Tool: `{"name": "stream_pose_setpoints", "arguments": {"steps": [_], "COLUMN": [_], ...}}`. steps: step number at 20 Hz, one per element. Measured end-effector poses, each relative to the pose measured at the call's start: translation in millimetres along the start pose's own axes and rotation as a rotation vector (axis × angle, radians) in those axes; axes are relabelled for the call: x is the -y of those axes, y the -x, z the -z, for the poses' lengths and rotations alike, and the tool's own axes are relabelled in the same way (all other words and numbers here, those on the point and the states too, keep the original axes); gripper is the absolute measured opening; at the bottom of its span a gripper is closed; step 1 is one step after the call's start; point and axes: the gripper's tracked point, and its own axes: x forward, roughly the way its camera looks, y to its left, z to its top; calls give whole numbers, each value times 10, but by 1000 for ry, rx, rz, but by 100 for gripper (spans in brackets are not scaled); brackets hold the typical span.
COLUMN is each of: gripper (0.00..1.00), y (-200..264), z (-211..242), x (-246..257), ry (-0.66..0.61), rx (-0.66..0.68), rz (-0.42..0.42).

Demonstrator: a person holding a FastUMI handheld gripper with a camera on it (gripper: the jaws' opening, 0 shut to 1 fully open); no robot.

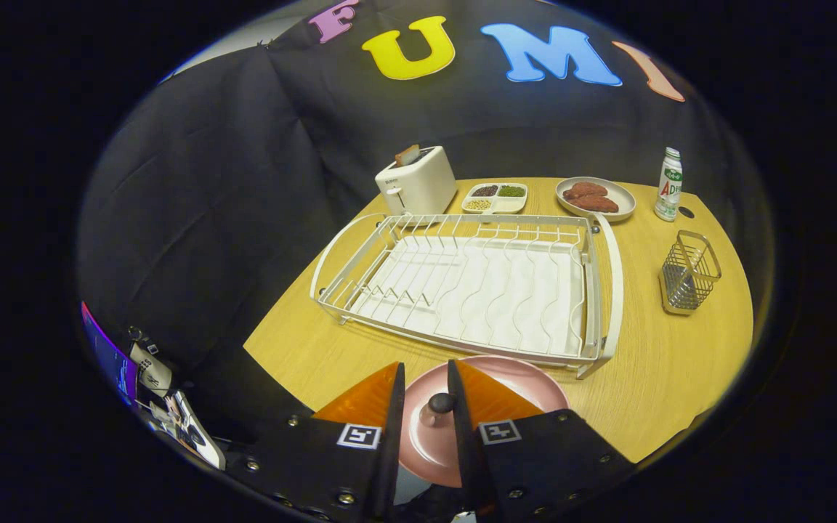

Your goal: Take the plate from the dish rack, then take the spoon from the basket and place it into the plate.

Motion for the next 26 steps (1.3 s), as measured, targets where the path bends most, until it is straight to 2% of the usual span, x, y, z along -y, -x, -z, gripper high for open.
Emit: {"name": "stream_pose_setpoints", "arguments": {"steps": [13,26], "gripper": [35,35], "y": [432,1465], "z": [-427,-1625], "x": [539,1507], "ry": [-56,57], "rx": [139,483], "rz": [69,309]}}
